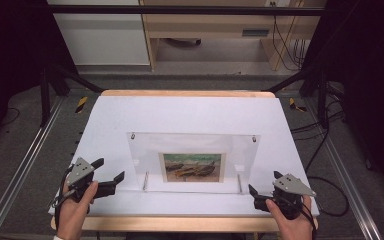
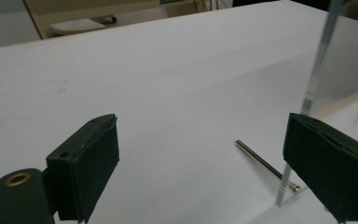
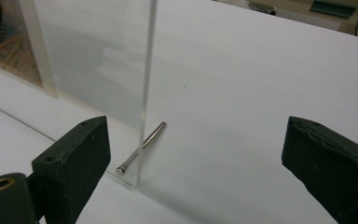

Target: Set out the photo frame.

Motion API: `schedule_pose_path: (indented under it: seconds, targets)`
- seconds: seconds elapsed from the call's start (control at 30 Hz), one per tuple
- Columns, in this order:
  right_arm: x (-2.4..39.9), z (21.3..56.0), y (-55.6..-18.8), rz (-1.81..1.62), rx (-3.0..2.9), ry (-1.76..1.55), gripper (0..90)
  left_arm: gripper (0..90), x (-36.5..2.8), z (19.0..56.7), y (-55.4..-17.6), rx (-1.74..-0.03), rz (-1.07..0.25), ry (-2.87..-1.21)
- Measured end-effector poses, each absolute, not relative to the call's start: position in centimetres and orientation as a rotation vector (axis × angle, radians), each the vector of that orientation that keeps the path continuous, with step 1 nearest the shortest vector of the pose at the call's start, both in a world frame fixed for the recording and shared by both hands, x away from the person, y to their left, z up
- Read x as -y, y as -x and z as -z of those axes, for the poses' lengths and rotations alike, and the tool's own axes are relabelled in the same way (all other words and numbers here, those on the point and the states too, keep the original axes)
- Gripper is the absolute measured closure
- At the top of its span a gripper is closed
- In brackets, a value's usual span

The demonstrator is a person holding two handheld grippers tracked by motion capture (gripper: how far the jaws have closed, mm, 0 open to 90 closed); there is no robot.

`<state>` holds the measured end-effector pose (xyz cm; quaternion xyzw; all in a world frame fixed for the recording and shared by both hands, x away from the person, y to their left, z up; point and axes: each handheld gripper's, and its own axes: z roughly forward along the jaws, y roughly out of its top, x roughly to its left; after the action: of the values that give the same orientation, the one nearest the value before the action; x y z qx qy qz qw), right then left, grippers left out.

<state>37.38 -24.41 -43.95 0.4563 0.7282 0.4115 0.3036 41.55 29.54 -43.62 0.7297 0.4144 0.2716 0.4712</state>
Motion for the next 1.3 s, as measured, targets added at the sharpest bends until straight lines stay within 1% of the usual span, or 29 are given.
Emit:
schedule_pose_path:
  seconds: [0.03, 0.2, 0.23, 0.37, 0.73, 0.9, 1.2, 1.3]
  targets:
    - [24.8, 44.0, -37.4, -1.094, -1.915, -1.23, 9.9, 10.8, -29.8, 43.7, -41.7, -1.027, -0.69, -1.786]
    - [25.6, 44.2, -37.7, -1.079, -1.883, -1.261, 10.5, 10.8, -30.3, 43.9, -41.9, -1.046, -0.717, -1.791]
    - [25.7, 44.2, -37.8, -1.083, -1.882, -1.27, 10.6, 10.8, -30.4, 43.9, -42.0, -1.042, -0.738, -1.804]
    - [26.2, 44.5, -38.4, -1.083, -1.867, -1.269, 12.1, 10.8, -30.4, 44.0, -42.4, -1.04, -0.726, -1.813]
    - [27.6, 45.2, -39.8, -1.046, -1.846, -1.325, 12.1, 10.8, -29.5, 44.7, -44.4, -1.033, -0.743, -1.887]
    - [27.9, 45.6, -40.7, -1.012, -1.861, -1.345, 12.1, 10.8, -29.3, 45.0, -45.1, -1.044, -0.736, -1.892]
    - [28.0, 46.2, -43.1, -0.887, -1.859, -1.376, 12.9, 10.8, -30.7, 45.7, -47.0, -1.133, -0.753, -1.892]
    - [27.9, 46.2, -43.9, -0.861, -1.838, -1.384, 13.4, 10.8, -31.2, 45.9, -47.3, -1.16, -0.739, -1.89]
